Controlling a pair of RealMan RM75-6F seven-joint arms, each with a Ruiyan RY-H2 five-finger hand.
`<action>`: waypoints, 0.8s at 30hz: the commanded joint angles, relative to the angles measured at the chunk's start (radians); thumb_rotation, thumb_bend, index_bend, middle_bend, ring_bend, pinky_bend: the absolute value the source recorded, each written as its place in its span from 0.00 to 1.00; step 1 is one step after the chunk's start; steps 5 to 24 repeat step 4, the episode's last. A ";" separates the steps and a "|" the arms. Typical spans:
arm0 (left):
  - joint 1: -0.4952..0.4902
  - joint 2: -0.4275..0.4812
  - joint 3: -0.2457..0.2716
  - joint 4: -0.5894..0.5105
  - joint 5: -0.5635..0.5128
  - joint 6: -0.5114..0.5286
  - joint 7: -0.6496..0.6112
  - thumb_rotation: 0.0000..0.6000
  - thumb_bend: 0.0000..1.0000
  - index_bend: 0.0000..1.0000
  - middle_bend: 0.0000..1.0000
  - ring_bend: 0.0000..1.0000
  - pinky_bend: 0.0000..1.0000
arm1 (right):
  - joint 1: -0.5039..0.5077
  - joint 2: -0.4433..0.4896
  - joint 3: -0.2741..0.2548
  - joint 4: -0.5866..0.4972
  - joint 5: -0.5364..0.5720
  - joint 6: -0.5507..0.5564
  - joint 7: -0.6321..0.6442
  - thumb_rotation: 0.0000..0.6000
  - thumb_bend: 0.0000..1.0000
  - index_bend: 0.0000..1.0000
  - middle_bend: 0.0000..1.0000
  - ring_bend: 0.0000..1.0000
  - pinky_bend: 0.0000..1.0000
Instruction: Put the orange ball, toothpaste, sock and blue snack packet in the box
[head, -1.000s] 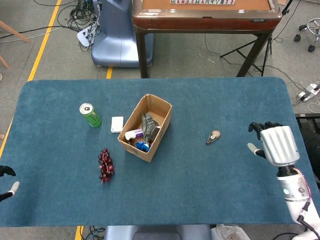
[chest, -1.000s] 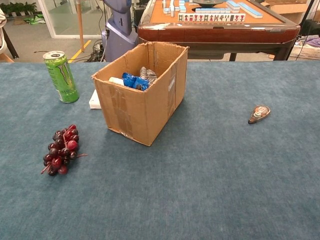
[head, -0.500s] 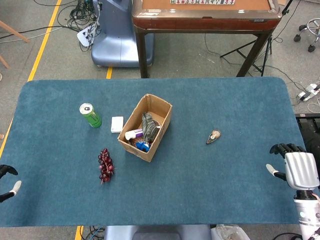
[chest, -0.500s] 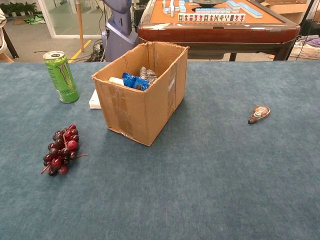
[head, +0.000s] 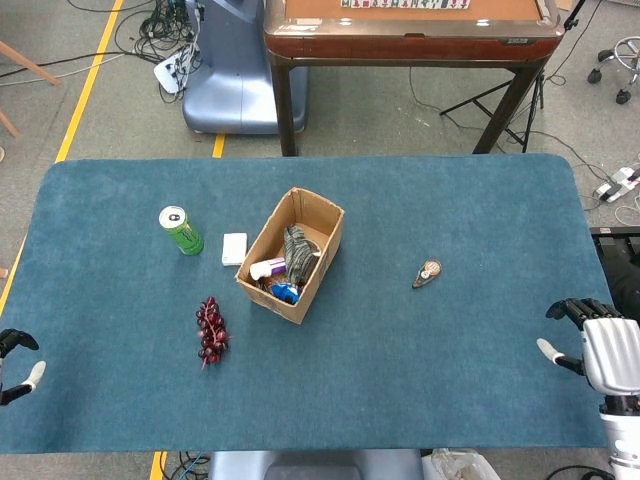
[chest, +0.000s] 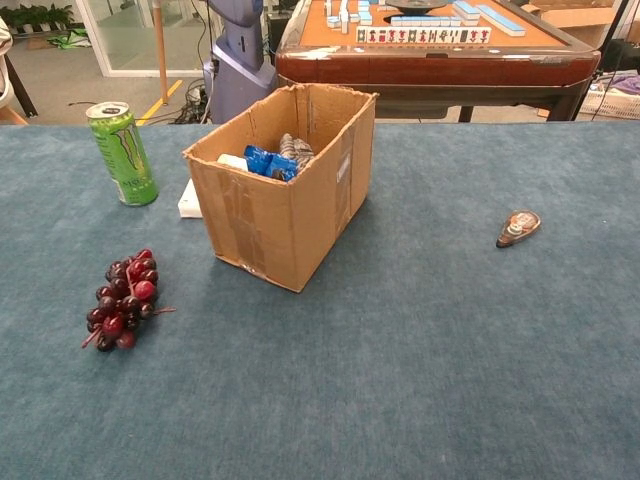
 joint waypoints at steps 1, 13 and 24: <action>-0.005 -0.005 0.002 0.001 0.001 -0.009 0.013 1.00 0.26 0.49 0.46 0.42 0.61 | -0.005 0.007 0.008 0.007 0.002 -0.010 0.016 1.00 0.00 0.51 0.50 0.42 0.51; -0.007 -0.009 0.004 0.000 -0.003 -0.015 0.027 1.00 0.26 0.49 0.46 0.42 0.61 | -0.008 0.012 0.020 0.013 0.006 -0.018 0.036 1.00 0.00 0.51 0.50 0.42 0.51; -0.007 -0.009 0.004 0.000 -0.003 -0.015 0.027 1.00 0.26 0.49 0.46 0.42 0.61 | -0.008 0.012 0.020 0.013 0.006 -0.018 0.036 1.00 0.00 0.51 0.50 0.42 0.51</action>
